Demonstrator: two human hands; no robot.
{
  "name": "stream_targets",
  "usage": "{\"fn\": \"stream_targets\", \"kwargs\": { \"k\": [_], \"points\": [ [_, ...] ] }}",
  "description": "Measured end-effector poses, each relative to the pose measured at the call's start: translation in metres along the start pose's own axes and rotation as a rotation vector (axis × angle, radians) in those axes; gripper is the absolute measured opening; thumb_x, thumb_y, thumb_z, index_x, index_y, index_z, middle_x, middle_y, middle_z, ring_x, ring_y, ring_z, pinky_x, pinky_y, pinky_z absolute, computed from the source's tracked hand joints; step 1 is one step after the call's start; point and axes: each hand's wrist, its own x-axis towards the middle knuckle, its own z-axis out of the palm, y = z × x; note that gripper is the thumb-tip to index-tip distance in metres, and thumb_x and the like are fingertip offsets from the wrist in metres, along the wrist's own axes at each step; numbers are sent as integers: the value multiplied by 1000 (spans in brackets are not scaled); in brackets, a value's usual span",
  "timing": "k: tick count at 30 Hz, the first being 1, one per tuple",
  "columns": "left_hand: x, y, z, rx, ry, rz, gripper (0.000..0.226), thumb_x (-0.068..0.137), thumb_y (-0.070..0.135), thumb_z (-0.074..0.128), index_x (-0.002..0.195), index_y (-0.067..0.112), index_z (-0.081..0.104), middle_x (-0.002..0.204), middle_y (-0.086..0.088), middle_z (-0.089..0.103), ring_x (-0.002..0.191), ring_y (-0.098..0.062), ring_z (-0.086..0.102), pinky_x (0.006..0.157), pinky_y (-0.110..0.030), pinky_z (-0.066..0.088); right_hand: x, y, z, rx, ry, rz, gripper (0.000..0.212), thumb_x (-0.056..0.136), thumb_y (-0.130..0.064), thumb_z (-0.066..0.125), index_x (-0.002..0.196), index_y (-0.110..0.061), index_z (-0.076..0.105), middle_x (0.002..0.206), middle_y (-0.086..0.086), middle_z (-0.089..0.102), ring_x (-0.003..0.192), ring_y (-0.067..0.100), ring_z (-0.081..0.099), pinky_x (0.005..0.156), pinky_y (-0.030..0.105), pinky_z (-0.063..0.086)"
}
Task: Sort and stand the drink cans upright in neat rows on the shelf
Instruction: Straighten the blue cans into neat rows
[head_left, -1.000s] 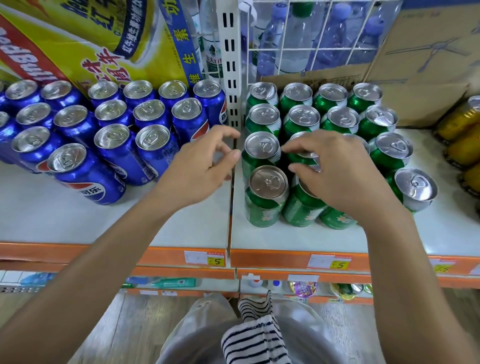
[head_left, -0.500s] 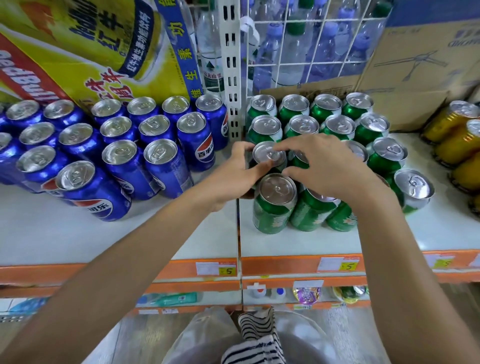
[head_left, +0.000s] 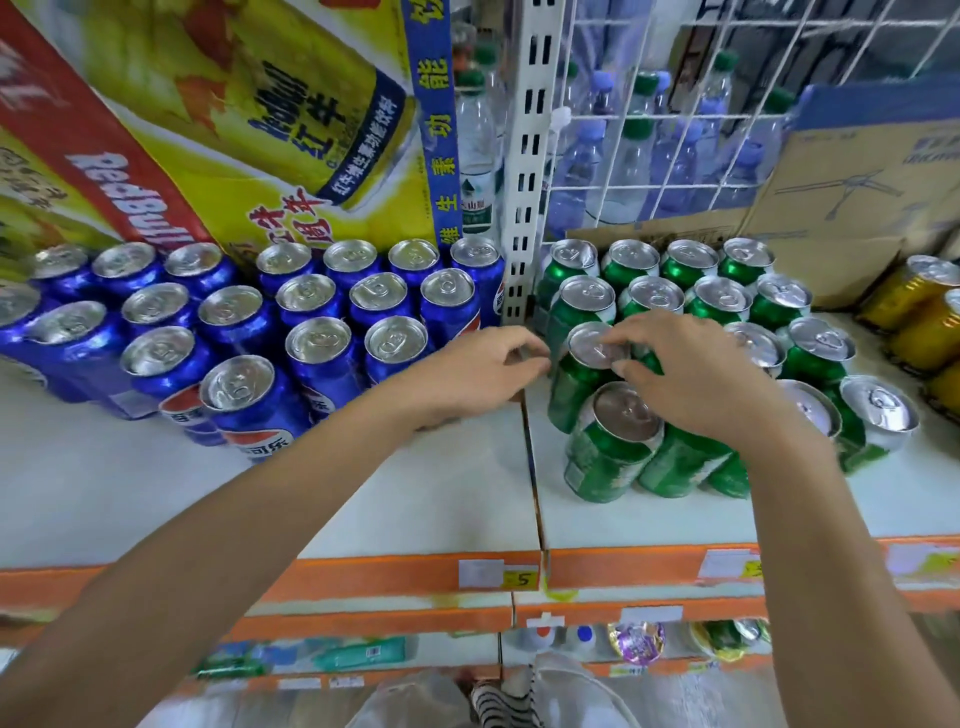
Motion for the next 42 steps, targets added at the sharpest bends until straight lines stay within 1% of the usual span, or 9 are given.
{"fn": "stream_targets", "kwargs": {
  "k": [2, 7, 12, 17, 23, 29, 36, 39, 42],
  "points": [
    [-2, -3, -10, 91, 43, 58, 23, 96, 32, 52, 117, 26, 60, 113, 7, 65, 99, -7, 60, 87, -28, 50, 6, -10, 0, -24, -15, -28, 25, 91, -14, 56, 114, -15, 65, 114, 5, 64, 99, 25, 58, 80, 33, 46],
    [3, -3, -40, 341, 190, 112, 28, 93, 29, 58, 119, 20, 60, 113, 4, 65, 96, -8, 59, 89, -30, 48, 45, -23, -5, -109, -81, -108, 36, 91, -20, 54, 126, -14, 59, 130, 7, 56, 118, 26, 51, 92, 31, 41],
    [15, 5, -66, 553, 426, 95, 29, 89, 29, 61, 117, 19, 62, 112, -3, 64, 102, -21, 59, 83, -33, 45, 92, -23, -2, -244, -135, -182, 30, 87, -18, 54, 114, -5, 60, 116, 15, 58, 111, 34, 53, 93, 40, 46],
    [29, -4, -70, 856, 230, -63, 52, 78, 56, 65, 117, 22, 57, 113, -7, 56, 103, -27, 55, 83, -40, 48, 120, -19, 2, -265, -157, -196, 38, 87, -14, 49, 125, -10, 56, 126, 15, 56, 113, 34, 53, 92, 41, 48],
    [37, -16, -60, 927, 269, -63, 63, 74, 49, 73, 123, 16, 50, 118, -7, 48, 108, -29, 49, 87, -43, 47, 128, -6, 15, -261, -149, -145, 40, 87, -14, 52, 127, -13, 54, 125, 13, 58, 114, 34, 50, 86, 37, 48],
    [39, -16, -72, 917, 164, 3, 78, 73, 49, 74, 137, 22, 39, 119, -3, 44, 109, -24, 50, 86, -41, 48, 137, -5, 14, -181, -121, -94, 37, 82, -14, 56, 119, -16, 59, 113, 10, 63, 109, 30, 52, 87, 42, 51],
    [28, -8, -78, 1005, -80, 210, 69, 70, 58, 72, 128, 29, 49, 104, 3, 37, 103, -21, 47, 78, -32, 44, 150, -16, 24, -263, -114, 86, 45, 82, -14, 59, 125, -8, 51, 125, 15, 43, 120, 37, 39, 98, 48, 42],
    [27, -6, -77, 1024, -200, 283, 67, 71, 56, 72, 128, 32, 47, 112, 4, 40, 95, -16, 47, 62, -24, 39, 158, -19, 30, -311, -123, 121, 41, 80, -12, 58, 121, -6, 53, 122, 18, 47, 118, 37, 42, 99, 50, 40],
    [35, -3, -86, 889, -239, 319, 59, 75, 61, 66, 122, 28, 56, 104, 5, 52, 93, -14, 50, 75, -32, 45, 163, -18, 33, -348, -148, 103, 37, 78, -12, 58, 115, -8, 57, 115, 17, 56, 114, 35, 48, 96, 46, 43]
  ]
}}
